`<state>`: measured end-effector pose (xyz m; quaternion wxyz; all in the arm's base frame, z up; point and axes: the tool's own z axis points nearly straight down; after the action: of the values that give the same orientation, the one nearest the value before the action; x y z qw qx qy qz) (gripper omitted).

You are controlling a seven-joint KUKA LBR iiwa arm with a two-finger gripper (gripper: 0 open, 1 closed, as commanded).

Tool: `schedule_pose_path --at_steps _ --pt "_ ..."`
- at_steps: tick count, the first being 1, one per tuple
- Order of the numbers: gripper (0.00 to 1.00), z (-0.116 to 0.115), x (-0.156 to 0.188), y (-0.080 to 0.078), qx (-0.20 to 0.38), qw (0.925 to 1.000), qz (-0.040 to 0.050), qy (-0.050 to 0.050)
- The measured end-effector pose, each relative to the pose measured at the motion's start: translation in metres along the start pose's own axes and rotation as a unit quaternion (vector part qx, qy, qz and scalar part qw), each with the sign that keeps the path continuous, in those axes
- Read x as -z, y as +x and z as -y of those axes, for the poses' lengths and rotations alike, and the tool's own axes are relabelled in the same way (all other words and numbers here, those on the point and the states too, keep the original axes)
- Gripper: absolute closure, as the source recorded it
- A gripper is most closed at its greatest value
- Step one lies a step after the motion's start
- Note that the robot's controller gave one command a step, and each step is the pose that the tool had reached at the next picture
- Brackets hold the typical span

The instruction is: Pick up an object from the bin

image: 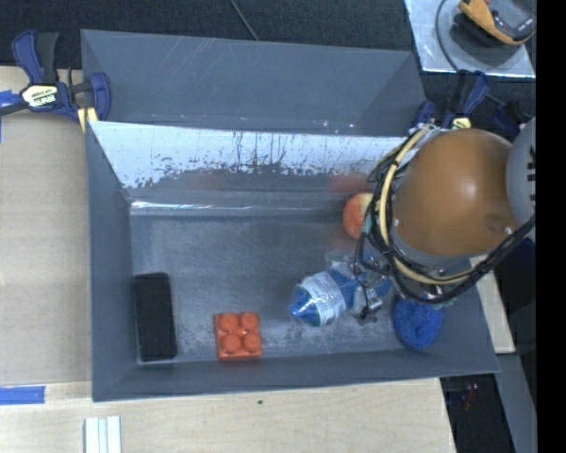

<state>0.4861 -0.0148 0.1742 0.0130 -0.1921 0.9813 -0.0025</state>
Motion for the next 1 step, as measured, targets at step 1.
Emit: schedule_pose_path --at_steps 1 --pt "1.00 0.0000 0.0206 -0.0002 0.000 1.0000 -0.0010 -0.001"
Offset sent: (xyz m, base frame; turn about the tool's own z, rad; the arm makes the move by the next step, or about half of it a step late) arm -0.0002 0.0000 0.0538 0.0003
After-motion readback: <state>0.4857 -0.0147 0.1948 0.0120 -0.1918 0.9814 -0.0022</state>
